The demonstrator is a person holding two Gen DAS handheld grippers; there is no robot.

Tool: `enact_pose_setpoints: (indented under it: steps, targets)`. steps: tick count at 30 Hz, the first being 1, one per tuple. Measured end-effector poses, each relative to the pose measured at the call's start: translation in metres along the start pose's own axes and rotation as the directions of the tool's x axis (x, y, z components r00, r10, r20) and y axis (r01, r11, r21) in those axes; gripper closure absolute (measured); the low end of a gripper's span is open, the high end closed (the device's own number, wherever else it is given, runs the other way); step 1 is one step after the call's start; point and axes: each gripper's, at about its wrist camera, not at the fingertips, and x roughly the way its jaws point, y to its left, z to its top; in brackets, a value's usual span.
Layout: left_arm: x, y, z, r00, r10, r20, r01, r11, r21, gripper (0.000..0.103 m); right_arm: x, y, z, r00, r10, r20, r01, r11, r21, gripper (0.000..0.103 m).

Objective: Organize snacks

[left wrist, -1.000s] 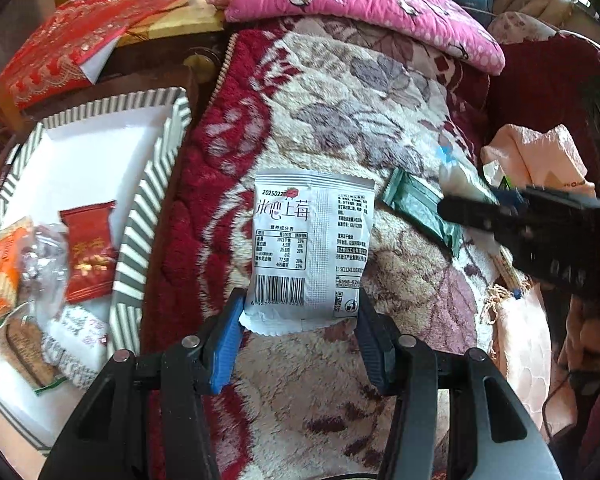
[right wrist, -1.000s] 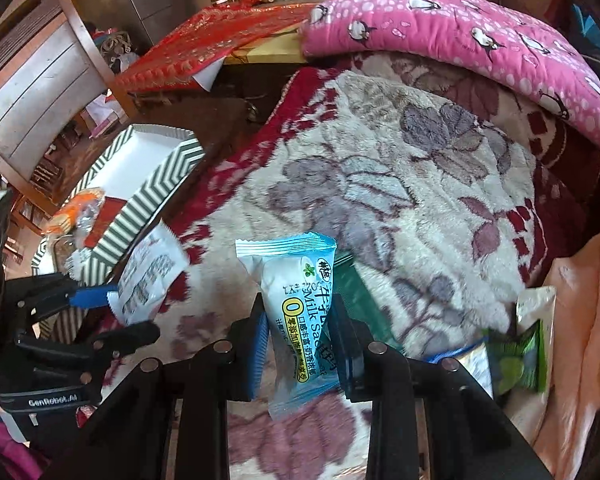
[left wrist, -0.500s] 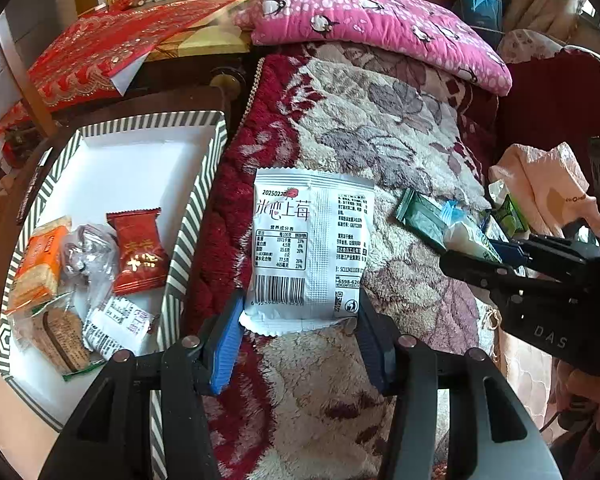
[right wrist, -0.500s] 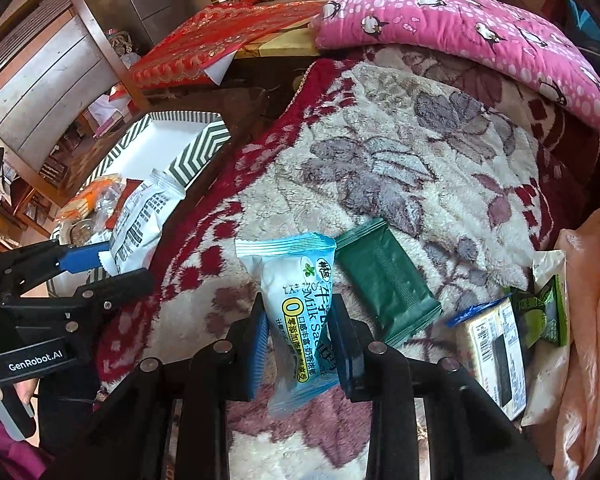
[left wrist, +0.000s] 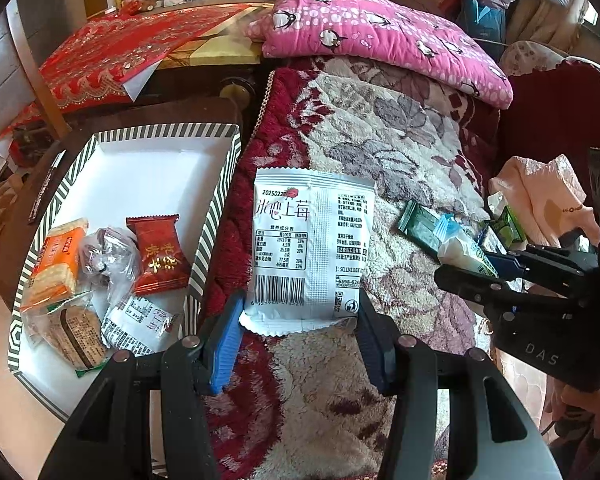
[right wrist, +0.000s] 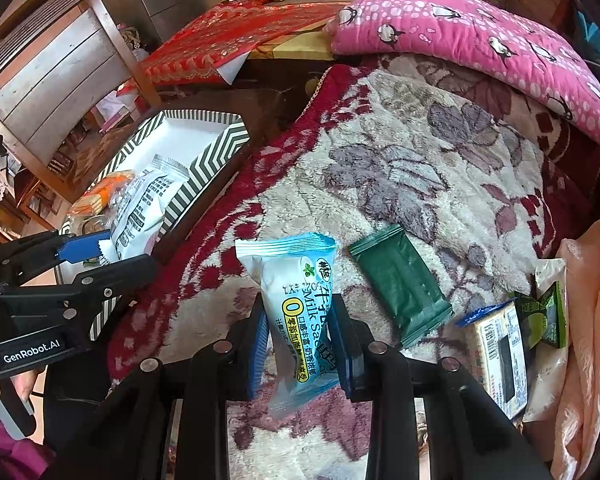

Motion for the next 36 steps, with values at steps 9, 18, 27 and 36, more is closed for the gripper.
enact_pose_setpoints:
  steps: [9,18,27,36]
  targets:
    - [-0.007,0.007,0.002,1.000,0.002,0.013,-0.002,1.000,-0.015,0.052,-0.001,0.010,0.005,1.000,-0.001,-0.002,0.001,1.000,-0.020,0.072]
    - [-0.014,0.030,0.003,1.000,0.023,0.022,-0.022,0.998,-0.057,0.052,0.004,0.026,0.017,1.000,0.008,-0.007,-0.009,0.999,-0.052,0.072]
    - [-0.023,0.063,0.003,0.998,0.048,0.037,-0.043,0.992,-0.119,0.052,0.014,0.057,0.034,1.000,0.015,-0.025,-0.018,0.992,-0.121,0.072]
    - [-0.032,0.104,-0.003,0.996,0.077,0.043,-0.067,0.978,-0.199,0.052,0.027,0.093,0.053,0.999,0.032,-0.042,-0.039,0.980,-0.195,0.071]
